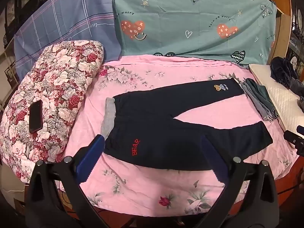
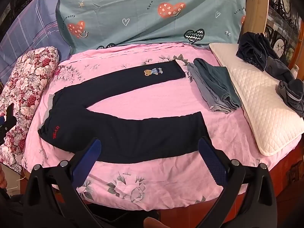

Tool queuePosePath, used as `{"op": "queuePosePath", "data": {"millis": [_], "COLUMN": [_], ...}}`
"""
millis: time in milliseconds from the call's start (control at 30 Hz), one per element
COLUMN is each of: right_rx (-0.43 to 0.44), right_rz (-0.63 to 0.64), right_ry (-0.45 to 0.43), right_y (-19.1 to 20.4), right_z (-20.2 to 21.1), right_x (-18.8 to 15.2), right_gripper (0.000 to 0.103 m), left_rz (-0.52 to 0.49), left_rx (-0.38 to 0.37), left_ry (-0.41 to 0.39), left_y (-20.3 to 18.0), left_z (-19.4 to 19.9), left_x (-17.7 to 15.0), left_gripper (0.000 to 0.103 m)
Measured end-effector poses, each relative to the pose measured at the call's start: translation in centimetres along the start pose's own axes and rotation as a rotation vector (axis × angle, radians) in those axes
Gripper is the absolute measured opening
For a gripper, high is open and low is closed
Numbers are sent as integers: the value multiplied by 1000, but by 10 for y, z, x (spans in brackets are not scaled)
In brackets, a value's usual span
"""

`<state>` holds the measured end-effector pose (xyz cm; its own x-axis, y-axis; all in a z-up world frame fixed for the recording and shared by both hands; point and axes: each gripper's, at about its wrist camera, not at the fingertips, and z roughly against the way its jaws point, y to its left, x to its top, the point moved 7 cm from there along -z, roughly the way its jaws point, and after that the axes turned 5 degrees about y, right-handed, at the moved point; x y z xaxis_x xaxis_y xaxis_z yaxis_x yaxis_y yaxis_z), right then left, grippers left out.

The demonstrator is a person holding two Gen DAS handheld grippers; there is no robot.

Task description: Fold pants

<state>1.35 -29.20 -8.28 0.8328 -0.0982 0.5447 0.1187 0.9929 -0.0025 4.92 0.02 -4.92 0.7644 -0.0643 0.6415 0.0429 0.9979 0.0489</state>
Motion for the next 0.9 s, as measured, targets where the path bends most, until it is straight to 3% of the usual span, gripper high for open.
{"op": "queuePosePath", "data": {"millis": [900], "right_rx": [7], "right_rz": [15], "right_ry": [11], "right_y": [4], "right_z": [-11], "right_x": [4], "right_gripper": [102], "left_rz": [8], "left_rx": [2], "left_ry": [15], "left_y": [10], "left_z": [-3], "left_x": [-3], "left_gripper": [101]}}
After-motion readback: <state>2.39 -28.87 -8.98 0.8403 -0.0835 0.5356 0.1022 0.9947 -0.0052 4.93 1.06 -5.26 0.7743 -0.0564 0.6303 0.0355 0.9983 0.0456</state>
